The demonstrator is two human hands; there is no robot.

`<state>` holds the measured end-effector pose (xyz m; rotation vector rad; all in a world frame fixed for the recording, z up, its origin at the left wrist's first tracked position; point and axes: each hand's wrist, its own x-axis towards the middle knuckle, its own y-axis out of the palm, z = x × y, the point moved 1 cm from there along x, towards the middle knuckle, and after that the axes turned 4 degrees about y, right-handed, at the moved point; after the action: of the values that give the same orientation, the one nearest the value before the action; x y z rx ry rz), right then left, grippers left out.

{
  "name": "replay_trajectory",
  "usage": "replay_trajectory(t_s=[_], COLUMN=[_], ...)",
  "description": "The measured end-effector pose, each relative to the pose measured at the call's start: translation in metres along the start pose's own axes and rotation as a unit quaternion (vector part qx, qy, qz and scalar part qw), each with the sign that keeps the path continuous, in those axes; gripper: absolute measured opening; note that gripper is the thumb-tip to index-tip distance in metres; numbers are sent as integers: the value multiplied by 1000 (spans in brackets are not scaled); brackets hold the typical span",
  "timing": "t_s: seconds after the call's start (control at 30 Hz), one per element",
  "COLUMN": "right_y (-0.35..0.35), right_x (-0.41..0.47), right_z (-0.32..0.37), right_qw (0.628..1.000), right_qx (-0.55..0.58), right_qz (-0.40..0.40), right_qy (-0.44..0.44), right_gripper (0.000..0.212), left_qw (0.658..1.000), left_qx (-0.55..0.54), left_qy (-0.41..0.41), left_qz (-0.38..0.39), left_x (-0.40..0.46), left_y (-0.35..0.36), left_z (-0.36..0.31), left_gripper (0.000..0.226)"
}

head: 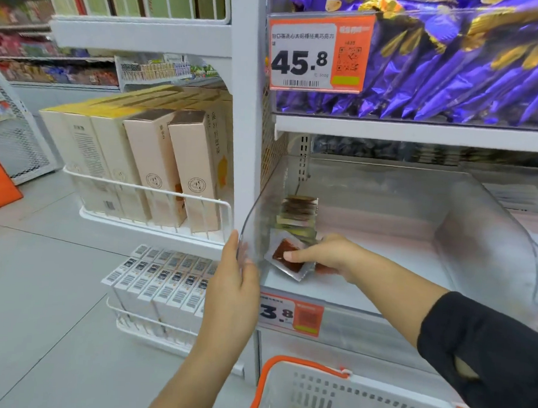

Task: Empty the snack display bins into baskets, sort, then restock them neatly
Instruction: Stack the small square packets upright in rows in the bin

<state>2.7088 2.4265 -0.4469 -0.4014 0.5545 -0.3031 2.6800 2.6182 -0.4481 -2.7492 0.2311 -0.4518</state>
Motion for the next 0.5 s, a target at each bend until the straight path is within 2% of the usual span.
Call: replay_trajectory(t_s=[0.1, 0.17, 0.23, 0.3, 0.37, 0.5], right_y=[3, 4, 6, 4, 3, 5], right_x=[3, 3, 1, 2, 3, 2], right_z=[-1, -2, -3, -3, -2, 0], right_qw=[998, 997, 994, 996, 996, 993], right_qx=[-50, -75, -81, -76, -72, -12], right_qz=[-11, 26, 65, 46, 17, 54], right_qy=[-24, -26, -16, -31, -58, -104], right_gripper=[56, 62, 55, 46, 50, 47], left_qw=[1000, 1000, 1000, 1000, 1000, 1000], left_qx=[-7, -10, -11, -11, -14, -13], left_qy=[-2, 0, 1, 1, -1, -5], left_qz=[-8, -9, -10, -12, -14, -16], left_x=[-1, 0, 0, 0, 0, -2], left_y=[1, 1, 0, 1, 1, 1], left_z=[0, 1, 1, 1, 0, -1], left_gripper=[46, 44, 43, 42, 41, 40])
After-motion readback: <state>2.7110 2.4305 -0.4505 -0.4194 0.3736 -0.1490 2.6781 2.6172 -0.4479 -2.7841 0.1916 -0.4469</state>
